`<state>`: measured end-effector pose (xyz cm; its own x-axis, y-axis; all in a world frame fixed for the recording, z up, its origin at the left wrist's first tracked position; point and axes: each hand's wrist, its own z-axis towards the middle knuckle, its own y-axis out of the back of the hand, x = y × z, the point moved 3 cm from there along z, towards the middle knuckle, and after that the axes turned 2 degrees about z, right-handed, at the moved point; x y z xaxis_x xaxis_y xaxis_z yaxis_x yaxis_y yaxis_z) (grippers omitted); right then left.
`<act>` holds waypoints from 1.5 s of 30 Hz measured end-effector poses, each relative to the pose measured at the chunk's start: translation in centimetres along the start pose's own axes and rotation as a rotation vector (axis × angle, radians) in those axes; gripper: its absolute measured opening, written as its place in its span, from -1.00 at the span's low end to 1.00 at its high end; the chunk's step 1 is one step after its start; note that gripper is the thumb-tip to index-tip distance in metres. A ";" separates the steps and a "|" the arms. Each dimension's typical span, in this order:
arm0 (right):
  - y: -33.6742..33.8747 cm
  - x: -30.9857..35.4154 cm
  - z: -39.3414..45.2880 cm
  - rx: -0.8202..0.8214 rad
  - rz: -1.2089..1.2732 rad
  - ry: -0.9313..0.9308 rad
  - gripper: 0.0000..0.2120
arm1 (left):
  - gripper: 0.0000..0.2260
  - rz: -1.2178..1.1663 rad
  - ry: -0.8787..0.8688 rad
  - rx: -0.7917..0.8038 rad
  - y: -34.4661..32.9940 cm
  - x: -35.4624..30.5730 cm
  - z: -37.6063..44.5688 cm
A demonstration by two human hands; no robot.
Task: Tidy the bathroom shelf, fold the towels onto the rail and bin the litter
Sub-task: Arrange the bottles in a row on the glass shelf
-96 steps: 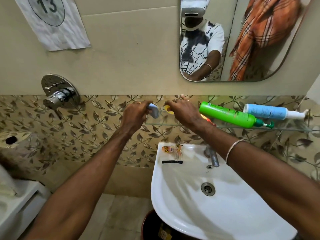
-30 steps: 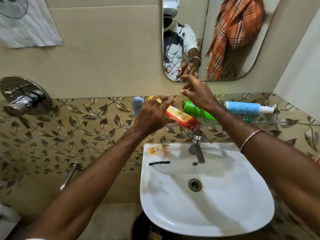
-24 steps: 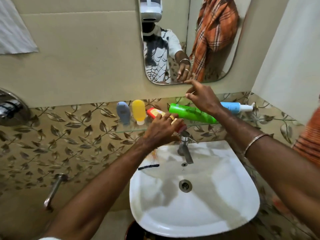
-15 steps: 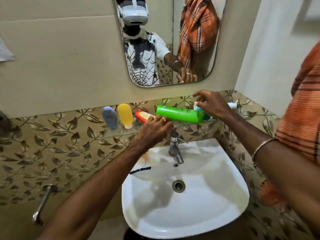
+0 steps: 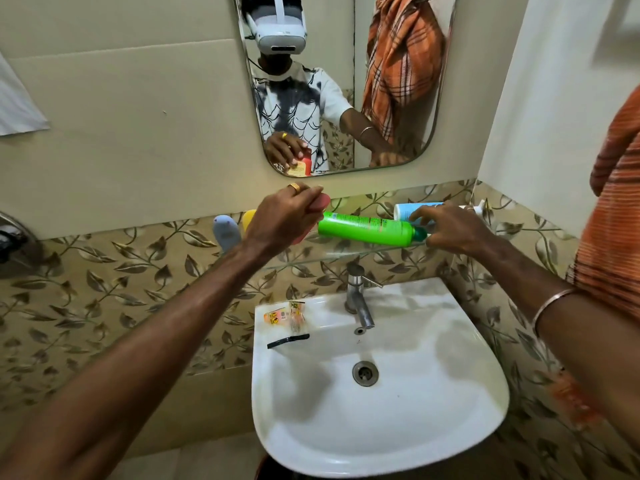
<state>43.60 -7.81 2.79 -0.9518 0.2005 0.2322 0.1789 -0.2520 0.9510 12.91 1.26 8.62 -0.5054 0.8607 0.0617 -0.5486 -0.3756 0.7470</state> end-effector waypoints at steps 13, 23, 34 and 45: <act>-1.3 -1.9 -0.2 -0.026 -0.182 0.043 -0.52 | -0.59 -0.252 0.280 0.045 2.0 4.8 1.7; -0.9 -1.3 -0.4 -0.058 -0.214 0.033 -0.60 | -0.57 -0.305 0.349 0.118 2.0 6.2 1.9; 1.3 -0.8 -0.8 -0.126 -0.096 0.113 -0.64 | -0.54 -0.384 0.355 0.126 1.7 6.8 1.7; 8.4 4.5 1.0 -0.155 -0.067 0.354 -0.74 | -0.46 0.166 0.003 -0.189 2.0 0.0 2.8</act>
<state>41.02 -8.10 11.98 -0.9921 -0.1103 0.0598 0.0990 -0.3950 0.9133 13.67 1.45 11.97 -0.6008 0.7809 0.1712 -0.5725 -0.5697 0.5896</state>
